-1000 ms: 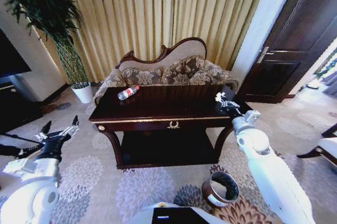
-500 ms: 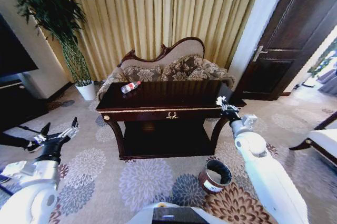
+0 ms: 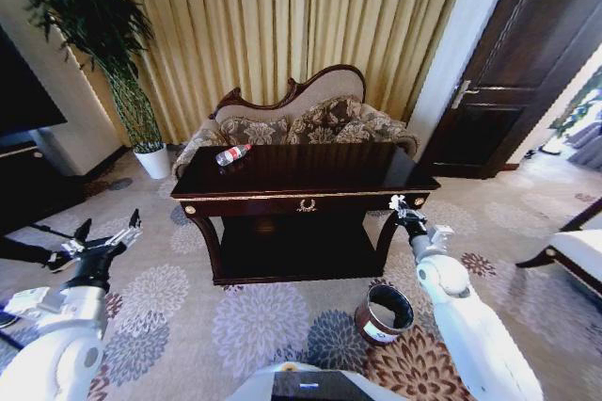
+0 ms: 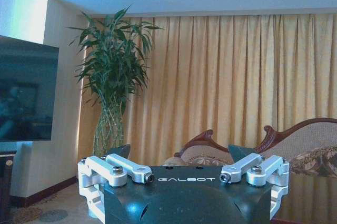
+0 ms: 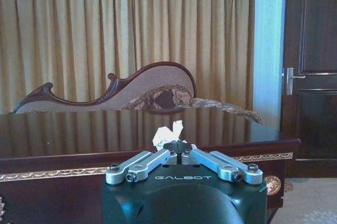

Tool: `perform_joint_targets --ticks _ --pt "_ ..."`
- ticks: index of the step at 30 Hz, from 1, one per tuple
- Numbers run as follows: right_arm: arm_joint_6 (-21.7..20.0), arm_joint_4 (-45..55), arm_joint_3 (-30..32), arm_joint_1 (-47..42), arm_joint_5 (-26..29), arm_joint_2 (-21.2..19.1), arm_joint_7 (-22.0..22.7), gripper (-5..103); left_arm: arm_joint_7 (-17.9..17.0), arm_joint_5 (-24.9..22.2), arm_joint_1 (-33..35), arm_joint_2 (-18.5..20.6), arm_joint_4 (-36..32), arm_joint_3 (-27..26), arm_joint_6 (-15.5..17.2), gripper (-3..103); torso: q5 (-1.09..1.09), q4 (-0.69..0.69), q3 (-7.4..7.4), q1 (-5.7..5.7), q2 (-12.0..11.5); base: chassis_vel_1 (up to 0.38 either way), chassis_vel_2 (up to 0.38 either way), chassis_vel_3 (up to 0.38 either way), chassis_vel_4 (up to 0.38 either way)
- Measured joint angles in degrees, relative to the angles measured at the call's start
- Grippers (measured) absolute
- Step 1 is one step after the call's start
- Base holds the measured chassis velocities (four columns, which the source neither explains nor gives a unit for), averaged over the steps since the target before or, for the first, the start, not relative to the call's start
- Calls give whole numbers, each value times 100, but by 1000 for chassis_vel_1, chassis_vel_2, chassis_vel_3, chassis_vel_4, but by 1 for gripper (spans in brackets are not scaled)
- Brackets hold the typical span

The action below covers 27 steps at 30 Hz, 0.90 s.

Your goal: Move to the front of the table and place the trash on the table into the trash bin.

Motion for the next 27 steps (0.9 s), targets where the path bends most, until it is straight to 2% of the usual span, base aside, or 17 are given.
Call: perform_joint_targets --ticks 27 --pt "10 231 -24 19 -73 38 0 0 67 23 24 -22 1 5 -27 100 0 0 0 0 0 0 0 0 0"
